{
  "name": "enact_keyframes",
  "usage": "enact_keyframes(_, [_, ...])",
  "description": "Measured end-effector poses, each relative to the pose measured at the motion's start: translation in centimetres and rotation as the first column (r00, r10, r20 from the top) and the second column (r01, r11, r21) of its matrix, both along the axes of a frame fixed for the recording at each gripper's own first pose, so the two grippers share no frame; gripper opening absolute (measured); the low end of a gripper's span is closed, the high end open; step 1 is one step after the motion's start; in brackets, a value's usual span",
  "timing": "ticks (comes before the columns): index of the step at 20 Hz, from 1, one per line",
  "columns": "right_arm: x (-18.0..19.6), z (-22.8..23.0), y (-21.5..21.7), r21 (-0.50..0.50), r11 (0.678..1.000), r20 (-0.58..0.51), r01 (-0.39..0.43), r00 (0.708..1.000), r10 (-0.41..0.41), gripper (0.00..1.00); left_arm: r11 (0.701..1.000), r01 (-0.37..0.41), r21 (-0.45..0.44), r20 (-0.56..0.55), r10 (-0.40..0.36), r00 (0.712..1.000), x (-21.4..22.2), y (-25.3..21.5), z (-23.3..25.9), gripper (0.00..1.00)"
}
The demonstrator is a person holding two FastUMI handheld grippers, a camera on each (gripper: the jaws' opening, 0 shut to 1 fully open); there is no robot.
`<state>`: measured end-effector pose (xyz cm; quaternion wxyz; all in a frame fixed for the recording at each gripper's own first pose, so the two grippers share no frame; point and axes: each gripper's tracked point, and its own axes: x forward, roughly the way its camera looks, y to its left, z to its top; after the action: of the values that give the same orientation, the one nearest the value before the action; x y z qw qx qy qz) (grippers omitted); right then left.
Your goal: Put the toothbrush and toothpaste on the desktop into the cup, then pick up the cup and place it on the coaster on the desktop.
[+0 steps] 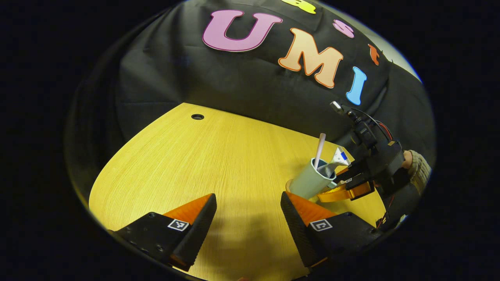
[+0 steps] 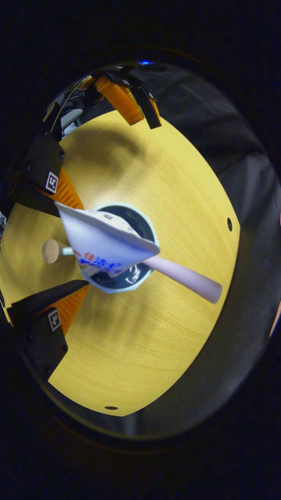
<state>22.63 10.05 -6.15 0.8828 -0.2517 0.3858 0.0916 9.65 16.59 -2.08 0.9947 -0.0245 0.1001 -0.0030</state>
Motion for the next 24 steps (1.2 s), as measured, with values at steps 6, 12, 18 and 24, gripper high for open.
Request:
enact_keyframes(6, [-3.7, 2.5, -1.3, 0.139, 0.990, 0.156, 0.033, 0.986, -0.055, 1.00, 0.998, 0.031, 0.058, -0.007, -0.031, 1.000, -0.4, -2.7, 0.4, 0.96])
enact_keyframes(12, [-8.9, 5.1, -2.8, 0.313, 0.947, 0.299, 0.077, 0.938, -0.175, 0.99, 0.998, 0.063, 0.032, -0.035, -0.062, 0.997, -0.6, -7.0, -0.4, 0.96])
enact_keyframes(18, [-11.8, 2.5, -6.4, 0.430, 0.885, 0.289, 0.181, 0.900, -0.325, 0.96, 0.994, 0.102, 0.036, -0.047, -0.100, 0.994, -0.5, -11.2, -0.5, 0.96])
enact_keyframes(24, [-13.7, 4.7, -9.2, 0.478, 0.855, 0.340, 0.199, 0.856, -0.390, 0.99, 0.988, 0.150, 0.045, -0.072, -0.147, 0.987, -0.2, -14.3, -1.2, 0.96])
